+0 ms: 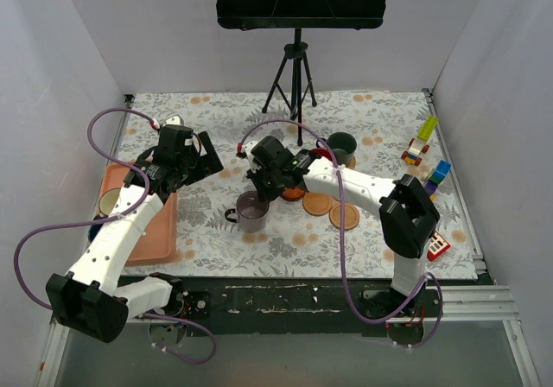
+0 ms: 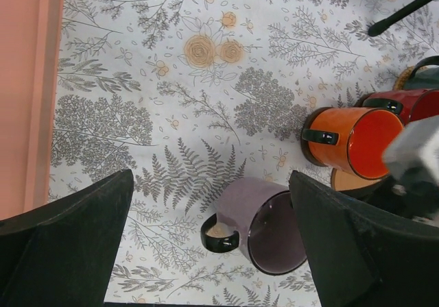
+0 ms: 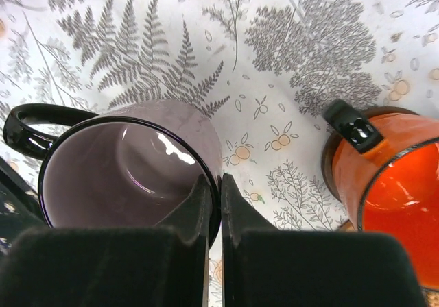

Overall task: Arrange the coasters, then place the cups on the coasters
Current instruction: Pick up the cup at the center of the board, then place the cup on the coaster.

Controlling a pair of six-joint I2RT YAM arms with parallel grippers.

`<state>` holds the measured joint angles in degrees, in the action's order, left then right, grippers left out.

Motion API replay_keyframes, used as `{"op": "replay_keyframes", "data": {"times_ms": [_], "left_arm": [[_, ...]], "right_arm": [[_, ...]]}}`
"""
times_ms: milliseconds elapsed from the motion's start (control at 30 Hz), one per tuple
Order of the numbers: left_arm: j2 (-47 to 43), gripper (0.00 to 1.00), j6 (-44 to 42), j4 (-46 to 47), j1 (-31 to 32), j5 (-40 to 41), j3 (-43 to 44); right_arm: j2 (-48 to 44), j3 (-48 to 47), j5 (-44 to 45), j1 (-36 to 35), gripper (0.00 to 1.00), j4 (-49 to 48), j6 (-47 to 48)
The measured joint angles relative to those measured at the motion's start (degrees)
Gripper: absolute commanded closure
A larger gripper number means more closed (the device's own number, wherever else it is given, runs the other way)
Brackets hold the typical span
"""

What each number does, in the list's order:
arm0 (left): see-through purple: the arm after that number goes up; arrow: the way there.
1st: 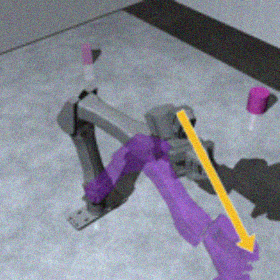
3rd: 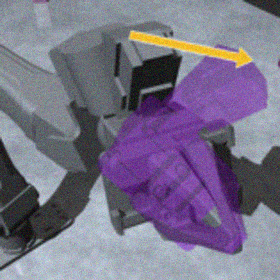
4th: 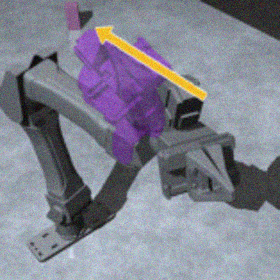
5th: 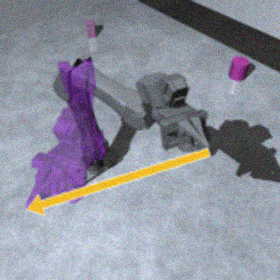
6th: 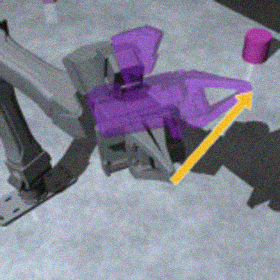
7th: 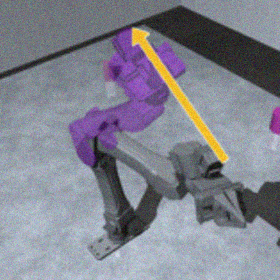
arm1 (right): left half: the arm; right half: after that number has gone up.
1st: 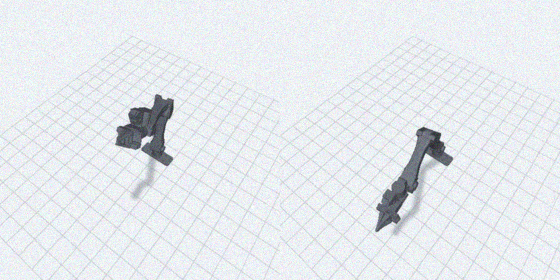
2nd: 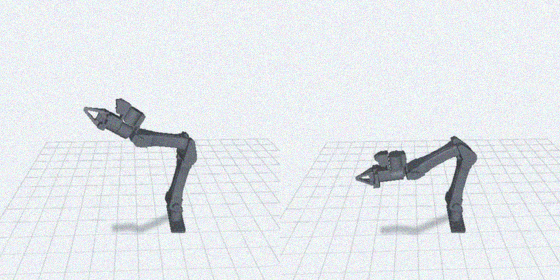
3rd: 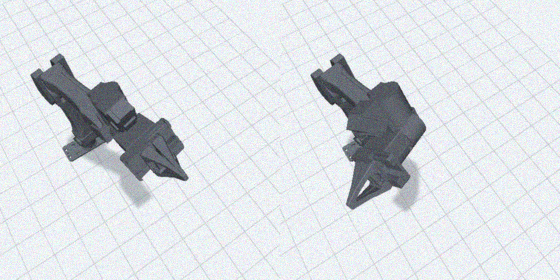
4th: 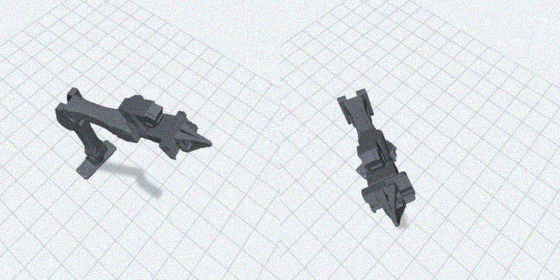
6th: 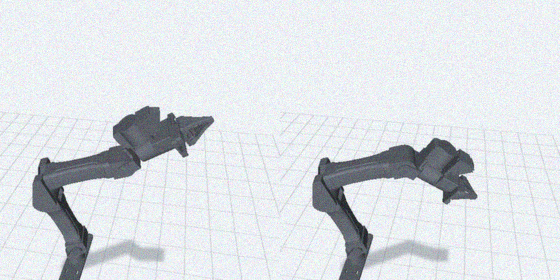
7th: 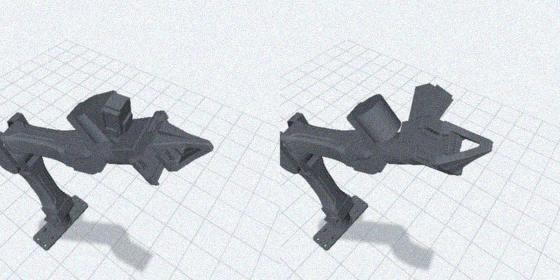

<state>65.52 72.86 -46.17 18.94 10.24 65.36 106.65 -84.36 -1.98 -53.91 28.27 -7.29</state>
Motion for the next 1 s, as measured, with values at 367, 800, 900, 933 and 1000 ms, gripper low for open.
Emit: {"op": "replay_keyframes", "data": {"times_ms": [367, 800, 900, 933, 1000], "left_arm": [[-0.85, 0.02, 1.33, -0.31, 0.02, 2.69, 0.00], [-0.85, 0.02, 2.10, -0.24, 0.02, 2.62, 0.00], [-0.85, 0.02, 2.23, -0.07, 0.02, 2.58, 0.00], [-0.85, 0.02, 2.25, -0.07, 0.02, 2.54, 0.00], [-0.81, 0.02, 2.36, -0.04, 0.02, 2.40, 0.00]], "right_arm": [[-13.99, -7.43, 3.78, 10.54, 0.99, 9.57, -7.93], [-32.52, 8.15, 6.80, 39.19, 0.99, 10.27, -4.79], [-35.17, 15.15, 5.84, 41.97, 0.99, 8.90, -2.99], [-35.98, 17.31, 5.66, 42.47, 0.99, 8.68, -2.29], [-37.13, 20.85, 5.31, 42.69, 0.99, 8.07, -0.74]]}}
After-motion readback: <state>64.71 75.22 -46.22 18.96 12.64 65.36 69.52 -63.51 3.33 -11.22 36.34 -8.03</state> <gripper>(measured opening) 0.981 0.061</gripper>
